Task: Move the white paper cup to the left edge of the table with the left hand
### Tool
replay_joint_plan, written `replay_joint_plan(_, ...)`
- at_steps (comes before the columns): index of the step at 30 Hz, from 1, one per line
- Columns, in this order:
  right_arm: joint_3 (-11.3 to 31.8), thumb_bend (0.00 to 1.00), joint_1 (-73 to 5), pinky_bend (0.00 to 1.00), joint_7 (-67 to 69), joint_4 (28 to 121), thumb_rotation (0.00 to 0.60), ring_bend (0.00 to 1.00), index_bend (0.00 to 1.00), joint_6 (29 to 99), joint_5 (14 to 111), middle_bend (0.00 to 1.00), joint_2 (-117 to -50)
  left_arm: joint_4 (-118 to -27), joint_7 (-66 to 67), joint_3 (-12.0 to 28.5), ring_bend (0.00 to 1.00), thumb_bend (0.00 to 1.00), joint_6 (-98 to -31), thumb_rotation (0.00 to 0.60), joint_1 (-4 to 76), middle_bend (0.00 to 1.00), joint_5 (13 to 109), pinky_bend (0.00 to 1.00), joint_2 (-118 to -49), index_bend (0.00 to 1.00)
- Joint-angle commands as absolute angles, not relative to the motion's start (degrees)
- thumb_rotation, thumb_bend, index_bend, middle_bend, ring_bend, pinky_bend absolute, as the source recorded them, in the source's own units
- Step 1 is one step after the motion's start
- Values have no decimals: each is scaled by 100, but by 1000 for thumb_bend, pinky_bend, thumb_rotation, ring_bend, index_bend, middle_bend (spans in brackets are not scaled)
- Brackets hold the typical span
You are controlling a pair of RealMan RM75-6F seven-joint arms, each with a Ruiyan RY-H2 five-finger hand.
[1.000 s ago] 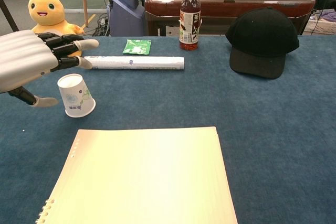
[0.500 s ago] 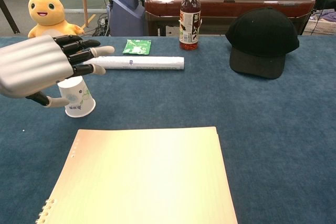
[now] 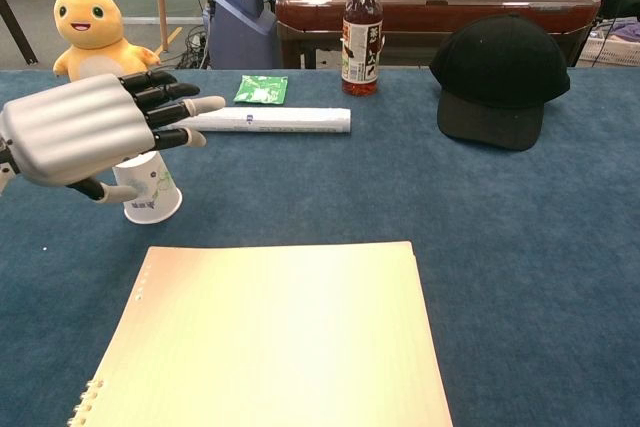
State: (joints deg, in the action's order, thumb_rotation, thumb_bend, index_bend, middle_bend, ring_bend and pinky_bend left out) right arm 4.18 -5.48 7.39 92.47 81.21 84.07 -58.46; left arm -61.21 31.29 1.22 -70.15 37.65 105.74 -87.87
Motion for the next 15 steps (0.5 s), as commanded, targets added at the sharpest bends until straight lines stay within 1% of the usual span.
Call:
replay_joint_plan(1, 414, 0, -554, 372, 741, 9246, 600, 144, 152, 8104, 8403, 133, -5844, -6085, 3186, 116, 0, 154, -7018, 600, 3776, 0, 10537, 45, -8827, 237)
replay_joint_plan(7, 403, 0, -555, 372, 734, 9267, 600, 144, 152, 8100, 8415, 133, -5834, -6016, 3388, 88, 0, 154, -6982, 600, 3801, 0, 10485, 3, -8869, 255)
replay_joint_plan(15, 402, 0, -551, 372, 743, 9264, 600, 144, 152, 8107, 8413, 133, -5829, -6010, 3648, 104, 0, 154, -6846, 600, 3772, 0, 10252, 0, -8897, 282)
